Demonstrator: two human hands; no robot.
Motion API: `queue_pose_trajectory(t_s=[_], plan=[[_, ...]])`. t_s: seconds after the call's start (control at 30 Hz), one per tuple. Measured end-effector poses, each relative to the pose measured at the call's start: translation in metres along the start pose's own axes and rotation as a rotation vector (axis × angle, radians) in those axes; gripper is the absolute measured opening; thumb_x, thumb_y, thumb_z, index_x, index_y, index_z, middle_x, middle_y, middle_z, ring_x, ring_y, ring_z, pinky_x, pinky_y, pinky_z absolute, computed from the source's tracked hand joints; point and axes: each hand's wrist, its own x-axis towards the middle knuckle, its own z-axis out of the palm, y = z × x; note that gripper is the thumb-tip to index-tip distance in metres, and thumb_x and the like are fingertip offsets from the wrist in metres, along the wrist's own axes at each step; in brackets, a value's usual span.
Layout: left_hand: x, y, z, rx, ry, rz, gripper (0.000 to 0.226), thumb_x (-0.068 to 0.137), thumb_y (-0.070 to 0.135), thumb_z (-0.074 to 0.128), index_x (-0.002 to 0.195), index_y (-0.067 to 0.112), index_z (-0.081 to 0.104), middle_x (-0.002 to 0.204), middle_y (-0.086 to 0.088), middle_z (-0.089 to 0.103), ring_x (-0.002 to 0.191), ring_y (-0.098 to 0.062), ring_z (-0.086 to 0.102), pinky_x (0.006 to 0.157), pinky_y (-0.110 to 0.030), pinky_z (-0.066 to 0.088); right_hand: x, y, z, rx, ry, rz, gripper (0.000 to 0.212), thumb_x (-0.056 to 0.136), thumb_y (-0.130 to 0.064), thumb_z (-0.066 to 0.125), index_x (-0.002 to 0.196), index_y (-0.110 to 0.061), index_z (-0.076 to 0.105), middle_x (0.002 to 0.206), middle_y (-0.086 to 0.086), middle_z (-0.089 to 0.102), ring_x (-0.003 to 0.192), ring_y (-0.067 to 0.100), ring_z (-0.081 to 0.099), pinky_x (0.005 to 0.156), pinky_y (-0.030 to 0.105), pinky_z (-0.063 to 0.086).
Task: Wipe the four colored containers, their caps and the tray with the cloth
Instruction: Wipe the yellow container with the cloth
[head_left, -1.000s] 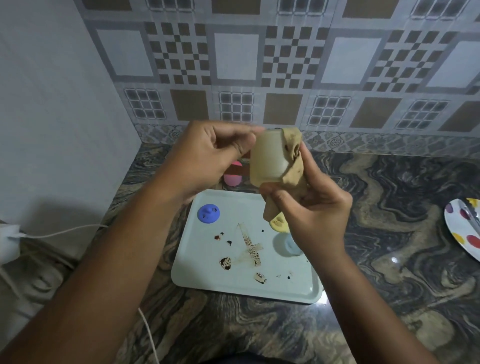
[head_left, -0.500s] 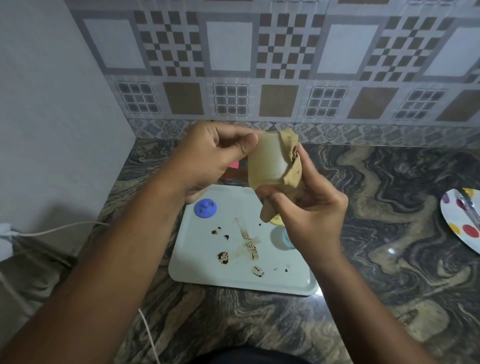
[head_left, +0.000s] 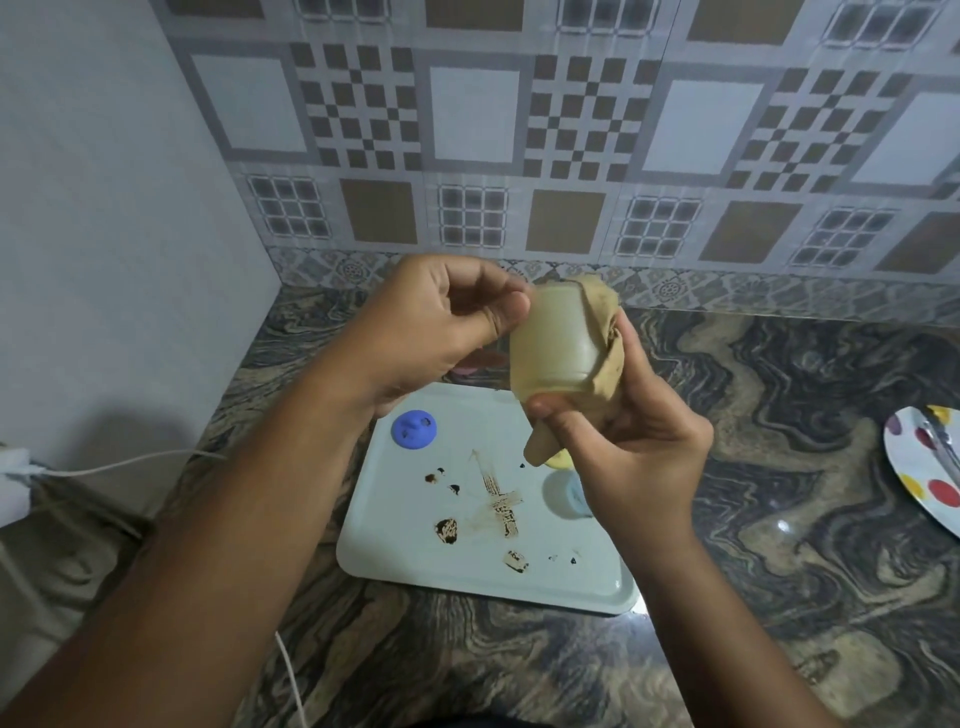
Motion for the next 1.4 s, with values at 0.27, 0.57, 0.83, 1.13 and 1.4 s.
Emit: queue_pose_trajectory(t_s=[0.27, 0.57, 0.83, 1.13, 1.4], plan=[[-0.004, 0.001, 0.003, 0.02, 0.039, 0.018, 0.035, 0.08, 0.049, 0.07, 0.099, 0.021, 0.078, 0.1, -0.012, 0.075, 0.093, -0.036, 0.071, 0.082, -0.061, 0.058, -0.003, 0.0, -0.003, 0.014, 0.032, 0.04, 0.082, 0.069, -0.013, 0.092, 0.144, -0.01, 0.057, 0.086, 0.025, 0.076, 0.059, 0.046, 0.072, 0.059, 0.051, 0.063], [-0.004, 0.005, 0.0, 0.015, 0.083, 0.033, 0.022, 0.074, 0.04, 0.077, 0.085, 0.021, 0.077, 0.092, -0.013, 0.075, 0.086, -0.04, 0.07, 0.076, -0.064, 0.058, 0.0, -0.003, 0.001, -0.014, -0.049, -0.009, 0.089, 0.069, -0.016, 0.095, 0.147, -0.01, 0.05, 0.091, 0.021, 0.076, 0.057, 0.025, 0.075, 0.06, 0.035, 0.063], [-0.009, 0.004, 0.006, -0.018, 0.065, 0.023, 0.031, 0.082, 0.039, 0.069, 0.103, 0.018, 0.077, 0.096, -0.006, 0.077, 0.087, -0.037, 0.068, 0.082, -0.068, 0.053, -0.005, -0.002, 0.003, 0.108, 0.063, 0.09, 0.079, 0.068, -0.021, 0.089, 0.141, -0.022, 0.059, 0.086, 0.024, 0.077, 0.064, 0.051, 0.07, 0.062, 0.041, 0.065], [-0.005, 0.011, 0.002, 0.164, 0.079, 0.13, 0.026, 0.075, 0.055, 0.075, 0.091, 0.035, 0.078, 0.091, -0.011, 0.076, 0.088, -0.041, 0.071, 0.069, -0.056, 0.061, 0.0, 0.008, 0.001, -0.041, -0.065, -0.059, 0.088, 0.069, -0.011, 0.093, 0.146, -0.007, 0.052, 0.115, 0.026, 0.072, 0.071, 0.031, 0.077, 0.063, 0.04, 0.065], [-0.01, 0.001, 0.003, 0.014, 0.039, 0.012, 0.008, 0.084, 0.023, 0.072, 0.091, 0.025, 0.074, 0.094, 0.005, 0.075, 0.09, -0.027, 0.068, 0.074, -0.051, 0.061, 0.002, 0.005, 0.003, -0.005, -0.066, -0.042, 0.082, 0.076, -0.017, 0.091, 0.148, -0.011, 0.052, 0.119, 0.025, 0.072, 0.086, 0.042, 0.077, 0.069, 0.033, 0.065]])
